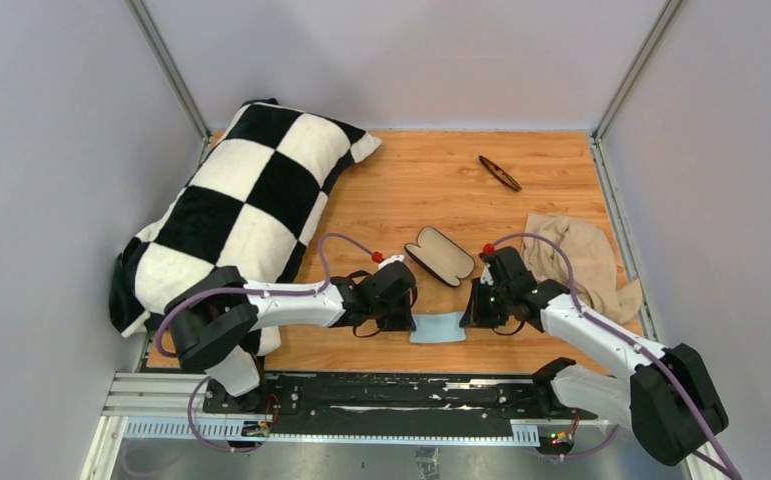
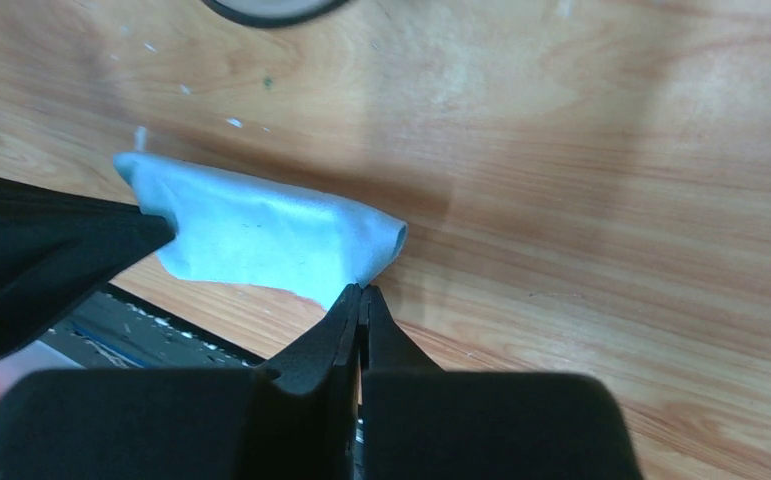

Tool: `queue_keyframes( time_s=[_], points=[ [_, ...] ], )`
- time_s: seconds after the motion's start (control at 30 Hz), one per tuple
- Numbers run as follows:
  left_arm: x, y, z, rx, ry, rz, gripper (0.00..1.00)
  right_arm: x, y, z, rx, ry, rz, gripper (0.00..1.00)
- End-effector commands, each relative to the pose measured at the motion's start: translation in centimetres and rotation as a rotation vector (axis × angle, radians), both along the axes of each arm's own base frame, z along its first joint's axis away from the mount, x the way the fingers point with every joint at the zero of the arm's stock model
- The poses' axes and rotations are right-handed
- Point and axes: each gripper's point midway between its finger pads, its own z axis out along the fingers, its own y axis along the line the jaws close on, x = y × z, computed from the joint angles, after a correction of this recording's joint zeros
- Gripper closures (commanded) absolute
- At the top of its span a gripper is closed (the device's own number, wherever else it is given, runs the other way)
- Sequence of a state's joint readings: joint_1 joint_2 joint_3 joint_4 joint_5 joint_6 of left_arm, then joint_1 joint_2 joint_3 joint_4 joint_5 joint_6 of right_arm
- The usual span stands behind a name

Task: Organize the sunglasses
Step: Pick up the glasses cleaning cloth from the center of the board, then place the glasses cleaning cloth in the sunglasses case.

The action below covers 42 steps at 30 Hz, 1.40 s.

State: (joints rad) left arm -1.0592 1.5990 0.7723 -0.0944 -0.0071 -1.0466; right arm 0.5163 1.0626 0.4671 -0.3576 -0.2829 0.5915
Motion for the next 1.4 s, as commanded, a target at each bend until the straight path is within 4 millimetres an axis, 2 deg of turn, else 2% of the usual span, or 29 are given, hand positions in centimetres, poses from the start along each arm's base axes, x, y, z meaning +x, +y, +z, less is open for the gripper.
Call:
queue_keyframes(
  time_s=[0.0,0.2,0.4,0.63,0.77,0.97,1.23,1.37],
  points=[
    [1.5,-0.6,3.5,0.003,-0.101,-0.034,1.00,1.2,0.3,2.3,-0.001,-0.040,-0.032,1.00],
    [3.8,-0.7,5.9,-0.023,-0.128,-0.048,1.00,3.2,1.0,4.4,0.001,-0.084,-0.043,1.00],
    [7.9,-0.2,8.9,-0.016,-0.196,-0.067,1.00,5.8,1.6,6.1,-0.018,-0.129,-0.063,1.00],
    [12.7,-0.5,10.2,0.038,-0.229,-0.152,1.00,9.1,2.5,7.7,-0.033,-0.158,-0.081,1.00],
    [15.1,-0.8,9.7,0.072,-0.227,-0.209,1.00,10.4,2.6,7.7,-0.044,-0.162,-0.092,1.00],
    [17.4,-1.5,8.5,0.108,-0.230,-0.258,1.00,11.5,2.8,6.9,-0.063,-0.147,-0.097,1.00],
    [19.0,-1.5,5.9,0.138,-0.215,-0.287,1.00,11.9,3.2,4.8,-0.083,-0.102,-0.082,1.00],
    [18.5,-0.9,4.5,0.161,-0.198,-0.298,1.00,11.7,3.2,3.8,-0.090,-0.084,-0.074,1.00]
  ],
)
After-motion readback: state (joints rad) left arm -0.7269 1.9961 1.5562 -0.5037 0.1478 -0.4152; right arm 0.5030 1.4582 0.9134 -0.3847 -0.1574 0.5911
